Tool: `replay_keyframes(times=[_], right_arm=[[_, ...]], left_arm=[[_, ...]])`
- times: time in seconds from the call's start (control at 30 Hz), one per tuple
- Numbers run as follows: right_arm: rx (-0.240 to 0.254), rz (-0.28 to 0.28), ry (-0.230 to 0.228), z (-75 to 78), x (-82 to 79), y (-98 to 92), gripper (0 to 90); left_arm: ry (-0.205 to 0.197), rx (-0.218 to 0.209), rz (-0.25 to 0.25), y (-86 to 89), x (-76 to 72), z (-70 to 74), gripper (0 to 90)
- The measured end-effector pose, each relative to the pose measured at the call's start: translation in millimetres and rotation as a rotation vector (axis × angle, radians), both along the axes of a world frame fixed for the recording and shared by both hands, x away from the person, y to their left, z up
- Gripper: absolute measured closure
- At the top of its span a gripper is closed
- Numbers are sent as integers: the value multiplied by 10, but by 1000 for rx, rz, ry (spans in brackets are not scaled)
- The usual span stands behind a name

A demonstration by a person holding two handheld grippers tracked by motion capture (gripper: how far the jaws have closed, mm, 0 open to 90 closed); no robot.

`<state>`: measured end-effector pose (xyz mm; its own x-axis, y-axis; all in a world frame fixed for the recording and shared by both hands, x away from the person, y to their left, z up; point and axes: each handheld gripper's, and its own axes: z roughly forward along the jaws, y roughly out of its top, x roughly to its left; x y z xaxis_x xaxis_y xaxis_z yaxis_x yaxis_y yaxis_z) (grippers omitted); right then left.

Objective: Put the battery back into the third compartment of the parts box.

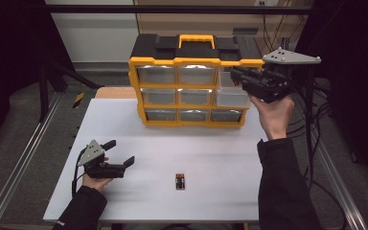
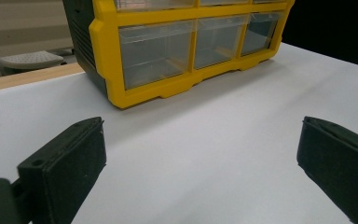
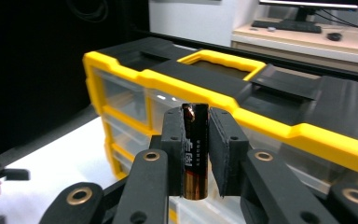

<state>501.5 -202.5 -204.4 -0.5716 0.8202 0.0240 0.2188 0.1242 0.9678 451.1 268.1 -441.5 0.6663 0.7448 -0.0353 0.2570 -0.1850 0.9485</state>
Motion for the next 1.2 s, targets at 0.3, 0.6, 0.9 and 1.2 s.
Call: replay_keyframes(times=[0.3,0.6,0.9,1.2], right_arm=[[-32,-82,25,-114,211,9,769],[-37,-113,76,-274,312,-23,769],[-65,-112,109,-364,308,-31,765],[-41,-126,120,-403,293,-59,718]], left_arm=[[1,0,-1,-2,1,-3,8],[0,1,-1,-4,0,-3,9],[0,4,-1,-6,2,-5,9],[0,5,-4,-7,-1,-3,9]])
